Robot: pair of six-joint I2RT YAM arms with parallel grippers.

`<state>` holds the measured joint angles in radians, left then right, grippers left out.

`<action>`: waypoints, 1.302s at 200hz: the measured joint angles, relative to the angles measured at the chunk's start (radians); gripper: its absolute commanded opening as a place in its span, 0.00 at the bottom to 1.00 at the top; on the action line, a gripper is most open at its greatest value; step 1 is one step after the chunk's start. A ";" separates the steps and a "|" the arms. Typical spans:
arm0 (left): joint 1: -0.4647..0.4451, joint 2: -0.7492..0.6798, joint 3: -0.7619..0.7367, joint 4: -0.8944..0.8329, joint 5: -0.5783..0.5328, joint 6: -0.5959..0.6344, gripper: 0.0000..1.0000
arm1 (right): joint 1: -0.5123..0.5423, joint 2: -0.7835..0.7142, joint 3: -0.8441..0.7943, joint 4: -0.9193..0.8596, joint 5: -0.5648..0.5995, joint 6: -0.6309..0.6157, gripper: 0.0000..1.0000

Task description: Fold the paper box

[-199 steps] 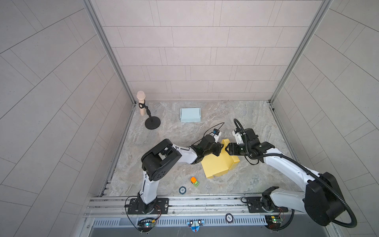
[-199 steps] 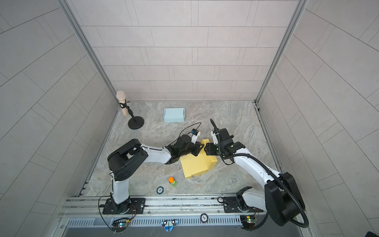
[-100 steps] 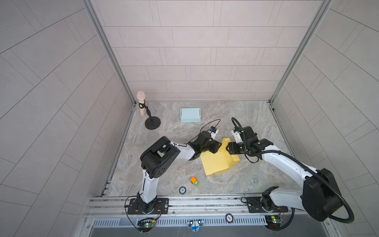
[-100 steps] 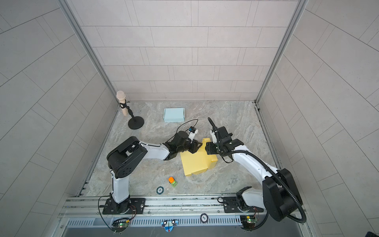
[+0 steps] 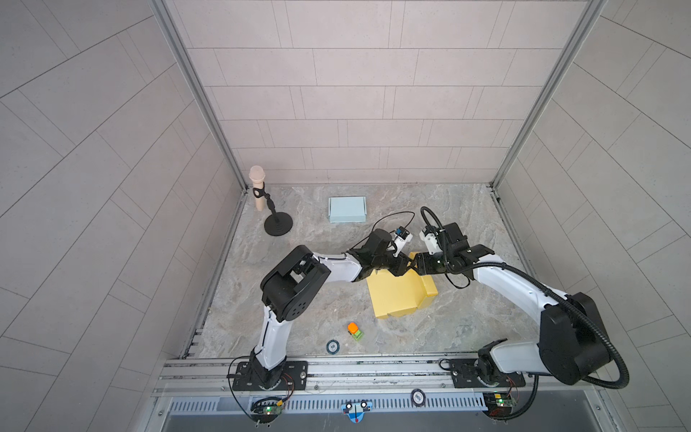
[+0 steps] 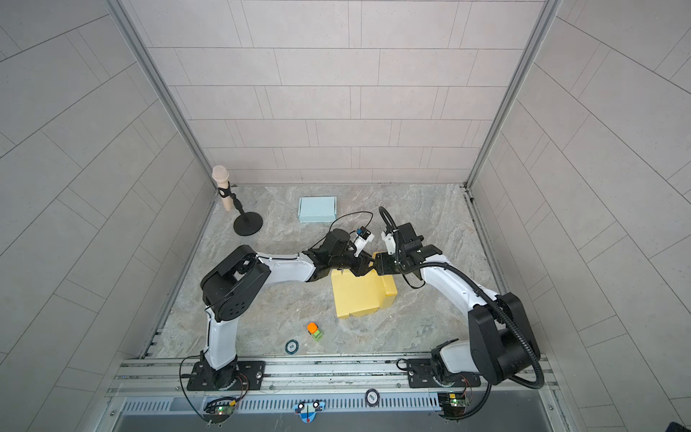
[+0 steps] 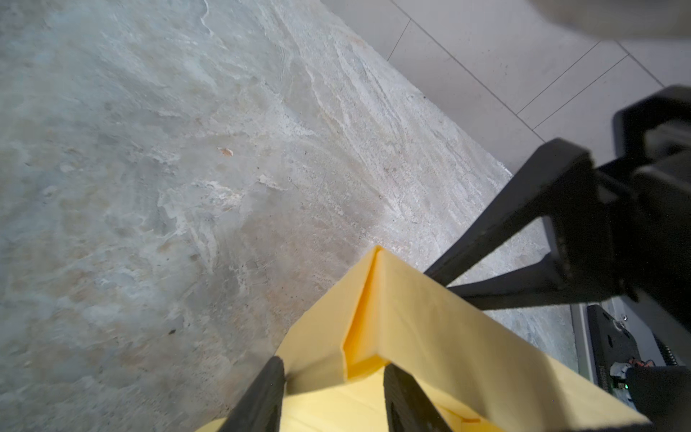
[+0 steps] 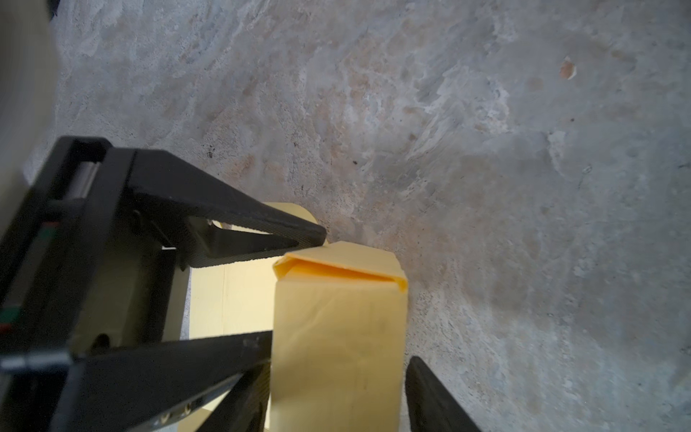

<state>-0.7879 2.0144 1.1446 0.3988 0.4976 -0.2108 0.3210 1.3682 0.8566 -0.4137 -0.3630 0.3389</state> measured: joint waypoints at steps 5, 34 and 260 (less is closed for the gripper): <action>0.000 0.005 0.006 -0.005 0.001 0.003 0.47 | -0.002 0.002 0.000 0.002 -0.004 -0.001 0.59; 0.000 0.041 0.042 -0.039 0.005 0.015 0.45 | -0.008 0.019 0.000 0.017 -0.034 -0.010 0.55; -0.035 0.025 0.006 -0.015 -0.075 0.050 0.22 | -0.065 -0.056 -0.103 0.112 -0.126 0.037 0.48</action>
<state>-0.8234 2.0396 1.1503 0.3840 0.4225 -0.1612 0.2562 1.3125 0.7532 -0.3016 -0.4889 0.3756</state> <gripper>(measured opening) 0.198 0.475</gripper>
